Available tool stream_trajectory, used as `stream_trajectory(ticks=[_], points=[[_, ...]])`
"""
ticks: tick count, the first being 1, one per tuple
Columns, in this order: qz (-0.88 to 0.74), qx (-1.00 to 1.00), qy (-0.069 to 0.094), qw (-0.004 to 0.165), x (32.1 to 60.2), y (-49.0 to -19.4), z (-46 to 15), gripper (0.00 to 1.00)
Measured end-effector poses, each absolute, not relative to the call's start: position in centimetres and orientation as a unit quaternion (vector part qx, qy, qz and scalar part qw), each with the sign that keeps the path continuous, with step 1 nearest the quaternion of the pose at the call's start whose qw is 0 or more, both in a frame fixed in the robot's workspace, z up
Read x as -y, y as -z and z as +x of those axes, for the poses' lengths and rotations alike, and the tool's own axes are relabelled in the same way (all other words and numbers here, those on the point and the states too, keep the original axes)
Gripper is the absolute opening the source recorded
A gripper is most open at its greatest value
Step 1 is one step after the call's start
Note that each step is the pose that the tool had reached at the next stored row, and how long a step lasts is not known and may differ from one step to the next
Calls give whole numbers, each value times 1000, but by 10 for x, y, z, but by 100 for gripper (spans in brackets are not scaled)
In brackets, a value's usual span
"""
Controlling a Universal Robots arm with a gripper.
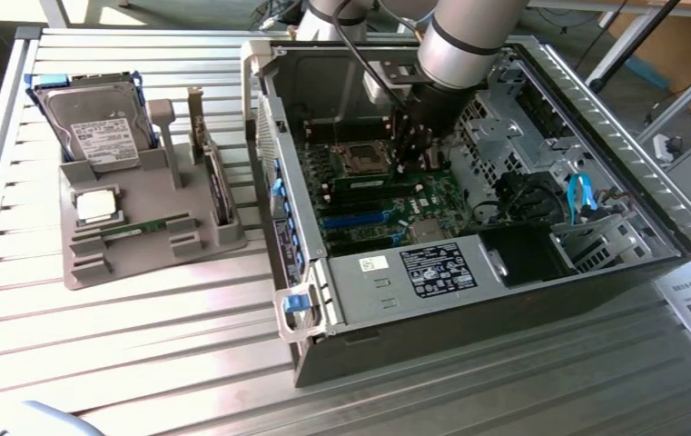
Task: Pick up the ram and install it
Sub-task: 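Insert the ram into the slot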
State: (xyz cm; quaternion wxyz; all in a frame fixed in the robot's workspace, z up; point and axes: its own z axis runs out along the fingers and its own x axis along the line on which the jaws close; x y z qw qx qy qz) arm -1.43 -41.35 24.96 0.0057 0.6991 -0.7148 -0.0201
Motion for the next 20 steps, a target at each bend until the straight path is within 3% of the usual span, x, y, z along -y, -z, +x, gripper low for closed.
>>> stream_trajectory(ticks=[20], points=[[699, 715, 20, 6, 414, -245, -11, 12]])
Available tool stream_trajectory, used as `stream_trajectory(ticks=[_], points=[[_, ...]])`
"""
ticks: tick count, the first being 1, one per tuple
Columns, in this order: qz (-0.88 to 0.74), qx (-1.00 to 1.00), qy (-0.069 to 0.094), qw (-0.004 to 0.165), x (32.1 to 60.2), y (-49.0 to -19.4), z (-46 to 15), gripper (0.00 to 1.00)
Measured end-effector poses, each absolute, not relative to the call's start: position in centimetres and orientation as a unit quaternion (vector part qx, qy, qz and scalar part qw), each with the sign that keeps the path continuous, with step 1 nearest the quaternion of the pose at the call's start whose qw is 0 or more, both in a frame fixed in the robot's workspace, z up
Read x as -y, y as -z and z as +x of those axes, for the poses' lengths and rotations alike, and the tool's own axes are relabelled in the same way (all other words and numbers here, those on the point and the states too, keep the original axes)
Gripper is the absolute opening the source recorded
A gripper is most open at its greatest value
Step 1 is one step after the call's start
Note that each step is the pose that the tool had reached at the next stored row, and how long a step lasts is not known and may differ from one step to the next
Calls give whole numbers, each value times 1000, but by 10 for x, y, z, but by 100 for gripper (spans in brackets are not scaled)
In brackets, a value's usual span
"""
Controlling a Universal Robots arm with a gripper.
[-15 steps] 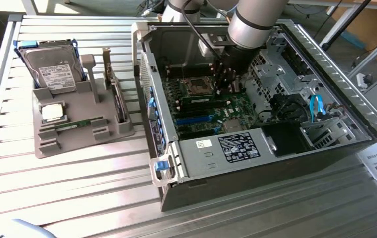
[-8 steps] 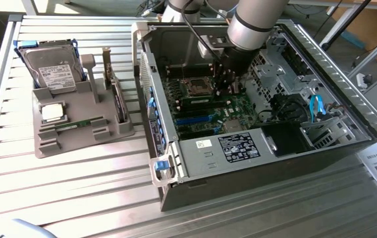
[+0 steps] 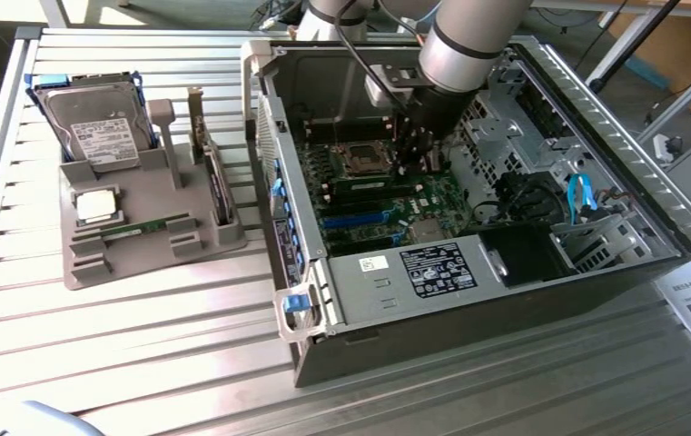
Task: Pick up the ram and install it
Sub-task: 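Insert the ram into the slot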
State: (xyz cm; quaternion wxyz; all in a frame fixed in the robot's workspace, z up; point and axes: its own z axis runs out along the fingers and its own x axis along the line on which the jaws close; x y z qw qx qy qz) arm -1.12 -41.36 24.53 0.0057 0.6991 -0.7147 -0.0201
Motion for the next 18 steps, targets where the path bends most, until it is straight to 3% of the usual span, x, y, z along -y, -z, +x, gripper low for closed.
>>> stream_trajectory(ticks=[18], points=[[701, 713, 20, 6, 414, -245, -13, 12]])
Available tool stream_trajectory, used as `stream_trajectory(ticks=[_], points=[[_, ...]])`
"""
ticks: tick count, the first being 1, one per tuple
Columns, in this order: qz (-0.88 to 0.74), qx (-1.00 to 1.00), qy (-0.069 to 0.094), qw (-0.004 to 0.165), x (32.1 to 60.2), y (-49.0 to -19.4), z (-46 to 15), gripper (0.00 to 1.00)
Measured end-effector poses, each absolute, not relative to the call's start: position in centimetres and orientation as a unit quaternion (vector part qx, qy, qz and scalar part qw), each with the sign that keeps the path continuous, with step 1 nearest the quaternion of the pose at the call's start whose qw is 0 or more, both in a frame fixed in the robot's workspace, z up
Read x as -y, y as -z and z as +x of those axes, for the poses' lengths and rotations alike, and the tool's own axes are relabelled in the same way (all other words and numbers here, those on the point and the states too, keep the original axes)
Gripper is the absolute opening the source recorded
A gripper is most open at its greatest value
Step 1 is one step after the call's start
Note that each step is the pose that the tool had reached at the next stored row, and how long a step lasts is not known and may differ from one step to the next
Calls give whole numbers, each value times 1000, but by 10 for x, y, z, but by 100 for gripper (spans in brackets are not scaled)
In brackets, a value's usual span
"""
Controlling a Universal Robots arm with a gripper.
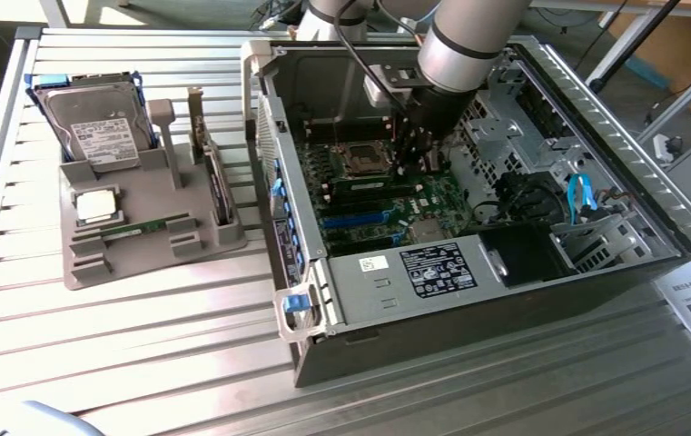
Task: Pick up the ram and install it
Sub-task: 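Insert the ram into the slot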
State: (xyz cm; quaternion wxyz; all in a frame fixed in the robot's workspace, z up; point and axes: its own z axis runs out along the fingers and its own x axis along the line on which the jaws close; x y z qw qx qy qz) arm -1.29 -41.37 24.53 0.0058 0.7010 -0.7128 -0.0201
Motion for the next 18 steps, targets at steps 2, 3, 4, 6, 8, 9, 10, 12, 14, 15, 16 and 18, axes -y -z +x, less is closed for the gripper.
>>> stream_trajectory(ticks=[2, 3, 4, 6, 8, 9, 10, 12, 14, 15, 16, 18], points=[[701, 713, 20, 6, 414, -245, -13, 12], [701, 713, 20, 6, 414, -245, -13, 12], [701, 713, 20, 6, 414, -244, -13, 12], [701, 713, 20, 6, 414, -244, -13, 12], [701, 713, 20, 6, 414, -244, -13, 12], [701, 713, 20, 6, 414, -243, -13, 12], [701, 713, 20, 6, 414, -243, -13, 12], [701, 713, 20, 6, 414, -243, -13, 12], [701, 713, 20, 6, 414, -242, -13, 12], [701, 713, 20, 6, 414, -242, -13, 12], [701, 713, 20, 6, 414, -242, -13, 12], [701, 713, 20, 6, 414, -242, -13, 12]])
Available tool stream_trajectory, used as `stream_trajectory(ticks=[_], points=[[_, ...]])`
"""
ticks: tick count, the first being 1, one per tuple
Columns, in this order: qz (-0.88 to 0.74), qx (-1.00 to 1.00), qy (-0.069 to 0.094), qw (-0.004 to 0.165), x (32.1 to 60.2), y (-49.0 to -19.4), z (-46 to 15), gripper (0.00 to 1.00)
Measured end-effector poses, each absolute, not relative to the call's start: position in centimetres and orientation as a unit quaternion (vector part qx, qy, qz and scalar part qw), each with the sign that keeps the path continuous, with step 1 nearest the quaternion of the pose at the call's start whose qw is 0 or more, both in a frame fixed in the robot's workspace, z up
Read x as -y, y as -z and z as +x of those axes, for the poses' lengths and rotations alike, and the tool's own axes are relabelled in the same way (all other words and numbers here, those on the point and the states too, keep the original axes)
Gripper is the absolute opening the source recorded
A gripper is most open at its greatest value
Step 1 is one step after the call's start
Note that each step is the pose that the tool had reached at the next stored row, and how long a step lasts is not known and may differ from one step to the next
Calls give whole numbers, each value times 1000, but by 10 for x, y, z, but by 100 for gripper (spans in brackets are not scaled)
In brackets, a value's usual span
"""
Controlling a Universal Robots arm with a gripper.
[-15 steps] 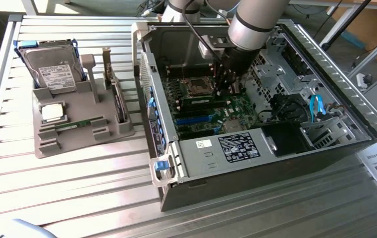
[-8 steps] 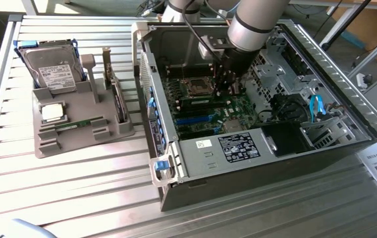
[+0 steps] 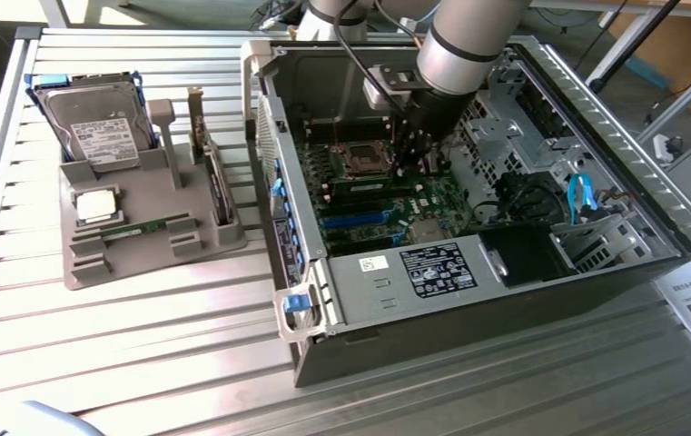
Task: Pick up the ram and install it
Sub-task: 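Insert the ram into the slot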
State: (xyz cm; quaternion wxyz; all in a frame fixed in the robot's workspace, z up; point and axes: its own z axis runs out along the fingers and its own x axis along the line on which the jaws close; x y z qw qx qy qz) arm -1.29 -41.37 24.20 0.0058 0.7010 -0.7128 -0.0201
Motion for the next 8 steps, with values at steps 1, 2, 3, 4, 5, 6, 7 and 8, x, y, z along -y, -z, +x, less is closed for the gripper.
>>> stream_trajectory(ticks=[1, 2, 3, 4, 5, 6, 7, 8], points=[[701, 713, 20, 6, 414, -242, -13, 12], [701, 712, 20, 6, 414, -242, -13, 12], [702, 712, 20, 6, 414, -242, -13, 12], [702, 712, 20, 6, 414, -242, -13, 12], [703, 711, 20, 6, 414, -242, -13, 12], [703, 711, 20, 6, 414, -242, -13, 12], [703, 710, 20, 6, 414, -242, -13, 12], [704, 710, 20, 6, 414, -242, -13, 12]])
